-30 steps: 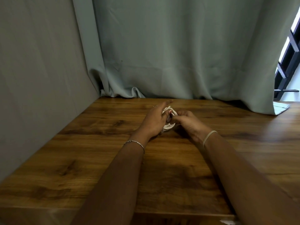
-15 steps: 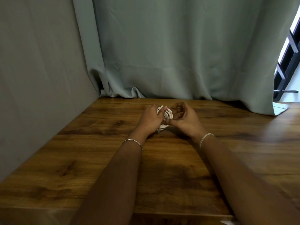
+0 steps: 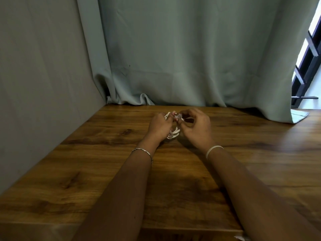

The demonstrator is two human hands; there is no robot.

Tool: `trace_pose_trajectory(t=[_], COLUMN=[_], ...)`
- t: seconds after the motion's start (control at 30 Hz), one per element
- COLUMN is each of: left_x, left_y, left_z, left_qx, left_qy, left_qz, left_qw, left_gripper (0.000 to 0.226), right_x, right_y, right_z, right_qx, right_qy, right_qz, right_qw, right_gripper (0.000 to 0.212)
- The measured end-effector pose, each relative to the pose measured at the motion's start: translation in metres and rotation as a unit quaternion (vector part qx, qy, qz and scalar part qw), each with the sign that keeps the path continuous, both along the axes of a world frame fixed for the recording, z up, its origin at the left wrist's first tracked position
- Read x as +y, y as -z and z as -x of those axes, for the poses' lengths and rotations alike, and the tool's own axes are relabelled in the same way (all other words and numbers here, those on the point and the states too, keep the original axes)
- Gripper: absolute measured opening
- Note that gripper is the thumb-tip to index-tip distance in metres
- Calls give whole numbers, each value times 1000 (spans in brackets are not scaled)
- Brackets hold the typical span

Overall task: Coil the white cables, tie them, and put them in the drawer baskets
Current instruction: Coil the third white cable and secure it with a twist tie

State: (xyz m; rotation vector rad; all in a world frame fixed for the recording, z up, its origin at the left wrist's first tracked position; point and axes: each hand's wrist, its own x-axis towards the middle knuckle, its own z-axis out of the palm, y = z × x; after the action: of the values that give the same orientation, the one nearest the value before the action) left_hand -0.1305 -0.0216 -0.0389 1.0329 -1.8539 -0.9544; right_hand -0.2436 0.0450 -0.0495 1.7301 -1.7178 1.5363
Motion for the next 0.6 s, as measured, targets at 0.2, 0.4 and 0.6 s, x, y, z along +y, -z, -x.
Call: trace_pose_trajectory(t=[0.2,0.4,0.6], left_x=[2,2,-2], left_y=[-2,-1,1], left_z=[1,3,-2], left_qx=[64,145,184], left_qy=[38,88,127], left_qz=[-31,-71,-45], left_qw=[997,983,974], left_gripper=[32,34,30], right_x=[-2,-7,-5], right_y=[-1,-2,-4], right_z=[-2,5,5], right_qx=[-1,-138,-271], right_qy=[6,20,-41], right_qz=[15,-5,-24], right_qw=[1000,990,961], right_gripper=[8,11,14])
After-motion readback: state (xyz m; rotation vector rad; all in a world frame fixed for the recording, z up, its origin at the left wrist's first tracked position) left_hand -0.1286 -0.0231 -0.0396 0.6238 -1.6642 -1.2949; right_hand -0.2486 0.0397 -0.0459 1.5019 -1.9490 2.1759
